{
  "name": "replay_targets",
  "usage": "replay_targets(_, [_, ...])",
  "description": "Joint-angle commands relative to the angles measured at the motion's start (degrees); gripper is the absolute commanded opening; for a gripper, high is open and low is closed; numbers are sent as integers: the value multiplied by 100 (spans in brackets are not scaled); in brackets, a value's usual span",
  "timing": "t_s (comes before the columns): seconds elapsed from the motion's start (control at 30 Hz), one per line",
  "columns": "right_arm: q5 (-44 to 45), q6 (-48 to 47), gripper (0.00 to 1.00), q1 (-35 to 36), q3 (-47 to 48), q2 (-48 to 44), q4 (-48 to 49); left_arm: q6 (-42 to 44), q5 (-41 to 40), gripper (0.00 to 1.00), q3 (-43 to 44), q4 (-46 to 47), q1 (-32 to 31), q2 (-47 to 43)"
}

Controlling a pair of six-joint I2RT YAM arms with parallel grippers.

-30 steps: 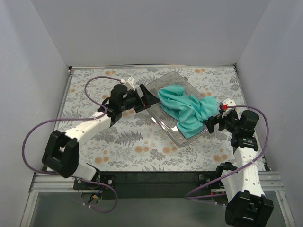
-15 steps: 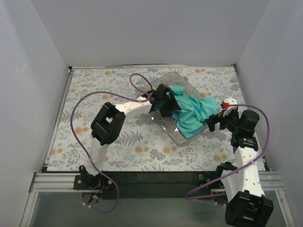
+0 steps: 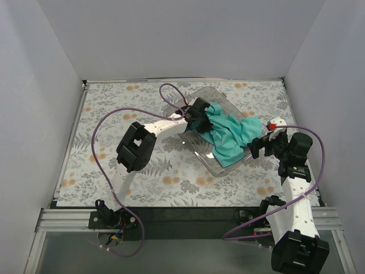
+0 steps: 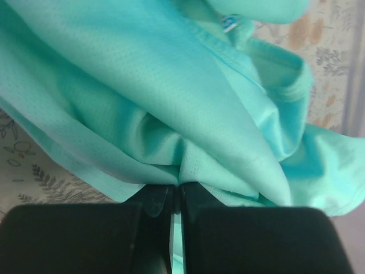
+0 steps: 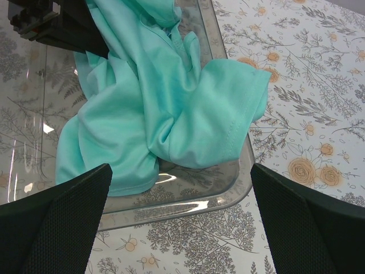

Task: Fold and stack the t-shirts
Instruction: Grab the tshirt from the pile

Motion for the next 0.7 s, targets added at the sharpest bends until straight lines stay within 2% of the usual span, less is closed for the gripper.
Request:
replay_targets(0.0, [9,2,98,-35,251,-33,106,779,-178,0,-24,654,-72,-848])
replay_targets(0.03, [1,2,98,-35,242,-33,106,1295,-117,0,-286,856,-81,-1093])
replay_targets(0.17, [-8,2,98,-43,242,-33,106,2484,339,0,-1026,2024,-81,-2323])
replay_targets(0.2, [-17,2,98,-43,242,-33,106,2661,332,0,-1114,2061,-81,-2830])
replay_targets(0.27, [-26,2,98,-35,242,-24,115,3160,358,0,-1263,2106,-81,-3281])
replay_targets(0.43, [-61,2,98,-35,242,11,115,3813,727,0,-1396,2255,-81,-4607])
replay_targets(0.67, [-78,-16,98,-35,216,20,106,4270,605,0,-957,1851,-81,-5681])
